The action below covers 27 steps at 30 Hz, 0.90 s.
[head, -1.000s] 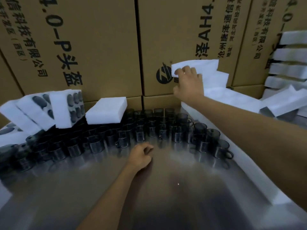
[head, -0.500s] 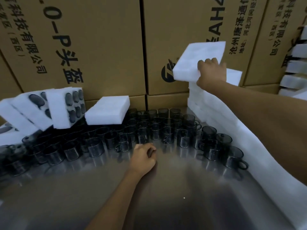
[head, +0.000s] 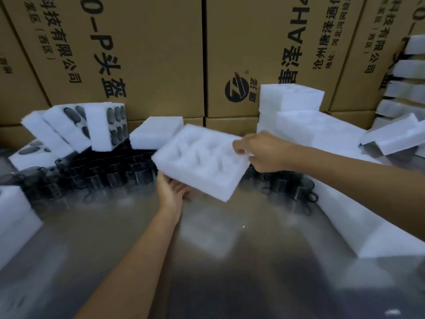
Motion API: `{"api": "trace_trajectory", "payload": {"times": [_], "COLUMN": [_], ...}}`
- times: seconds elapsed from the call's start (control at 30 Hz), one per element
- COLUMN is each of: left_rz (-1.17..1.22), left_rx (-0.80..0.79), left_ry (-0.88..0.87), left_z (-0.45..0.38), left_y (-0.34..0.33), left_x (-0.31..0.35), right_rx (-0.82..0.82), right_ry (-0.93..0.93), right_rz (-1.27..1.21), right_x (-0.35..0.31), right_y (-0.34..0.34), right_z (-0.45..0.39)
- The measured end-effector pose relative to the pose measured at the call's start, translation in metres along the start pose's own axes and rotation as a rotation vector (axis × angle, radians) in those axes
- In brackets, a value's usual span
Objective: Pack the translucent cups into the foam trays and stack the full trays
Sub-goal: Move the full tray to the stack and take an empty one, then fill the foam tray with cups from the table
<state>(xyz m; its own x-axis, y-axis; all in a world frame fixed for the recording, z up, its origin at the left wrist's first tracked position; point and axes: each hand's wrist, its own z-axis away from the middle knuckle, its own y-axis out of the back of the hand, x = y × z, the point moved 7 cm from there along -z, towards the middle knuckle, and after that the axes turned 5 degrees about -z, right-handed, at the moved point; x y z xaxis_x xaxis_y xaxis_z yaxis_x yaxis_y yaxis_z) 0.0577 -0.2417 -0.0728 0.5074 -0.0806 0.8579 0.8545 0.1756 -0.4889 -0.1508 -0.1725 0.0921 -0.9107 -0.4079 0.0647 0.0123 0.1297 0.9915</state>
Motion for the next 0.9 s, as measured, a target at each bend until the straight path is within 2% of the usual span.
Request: {"api": "trace_trajectory", "payload": {"times": [0.07, 0.13, 0.23, 0.33, 0.43, 0.57, 0.67, 0.73, 0.83, 0.9], "left_rz": [0.169, 0.185, 0.043, -0.139, -0.287, -0.416, -0.389, -0.380, -0.427, -0.405], "left_rx": [-0.027, -0.106, -0.157, -0.018, 0.111, 0.128, 0.170, 0.130, 0.064, 0.119], "left_ry": [0.026, 0.020, -0.090, -0.184, -0.261, -0.327, -0.267, -0.237, -0.231, -0.267], "left_z": [0.018, 0.040, 0.077, 0.110, 0.127, 0.131, 0.123, 0.116, 0.107, 0.099], "left_y": [0.027, 0.048, 0.066, 0.088, 0.102, 0.105, 0.112, 0.115, 0.116, 0.121], "left_x": [0.005, 0.015, 0.034, 0.047, 0.053, 0.054, 0.055, 0.056, 0.058, 0.063], "right_rx": [-0.070, -0.053, -0.123, -0.187, -0.098, -0.035, 0.010, 0.045, 0.163, 0.251], "right_ry": [0.072, 0.195, 0.256, 0.209, 0.046, -0.264, -0.331, -0.371, -0.407, -0.424], "right_rz": [0.012, -0.027, -0.099, -0.117, -0.404, -0.737, -0.676, -0.556, -0.403, -0.401], "right_x": [-0.013, -0.035, -0.060, -0.067, -0.069, -0.078, -0.094, -0.098, -0.097, -0.093], "right_y": [-0.015, -0.024, -0.046, -0.072, -0.079, -0.083, -0.082, -0.082, -0.073, -0.066], "right_z": [0.021, 0.044, 0.073, 0.087, 0.084, 0.069, 0.054, 0.045, 0.033, 0.020]}}
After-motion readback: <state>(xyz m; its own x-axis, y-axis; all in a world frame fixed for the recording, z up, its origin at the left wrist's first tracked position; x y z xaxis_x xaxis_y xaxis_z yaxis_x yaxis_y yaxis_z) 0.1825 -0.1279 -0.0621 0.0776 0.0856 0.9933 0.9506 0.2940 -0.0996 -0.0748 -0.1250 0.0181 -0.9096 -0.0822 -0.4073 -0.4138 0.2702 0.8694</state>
